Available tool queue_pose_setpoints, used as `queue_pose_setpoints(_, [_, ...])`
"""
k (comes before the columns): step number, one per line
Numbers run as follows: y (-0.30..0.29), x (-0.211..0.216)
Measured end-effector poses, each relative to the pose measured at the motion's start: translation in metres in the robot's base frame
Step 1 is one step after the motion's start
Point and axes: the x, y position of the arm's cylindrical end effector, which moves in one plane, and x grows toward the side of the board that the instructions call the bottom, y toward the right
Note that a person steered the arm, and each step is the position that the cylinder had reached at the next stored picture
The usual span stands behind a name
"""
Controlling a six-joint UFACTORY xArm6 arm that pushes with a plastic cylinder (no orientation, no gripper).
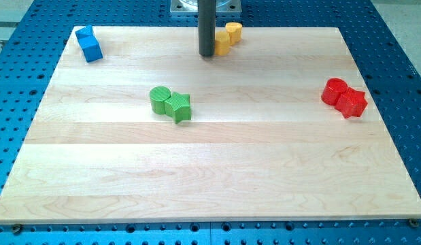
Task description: Place your arm to the top right of red circle
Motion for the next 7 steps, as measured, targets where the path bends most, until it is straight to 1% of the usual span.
queue_pose_setpoints(1, [0.0, 0.0])
queue_pose_setpoints(2, [0.006, 0.02])
queue_pose_setpoints(3, [-0.002, 0.032])
queue_pose_setpoints(4, [-0.026, 0.049])
queue_pose_setpoints(5, [0.037, 0.049])
queue_pose_setpoints(6, [0.144, 0.069])
queue_pose_setpoints(7, [0.2, 0.069])
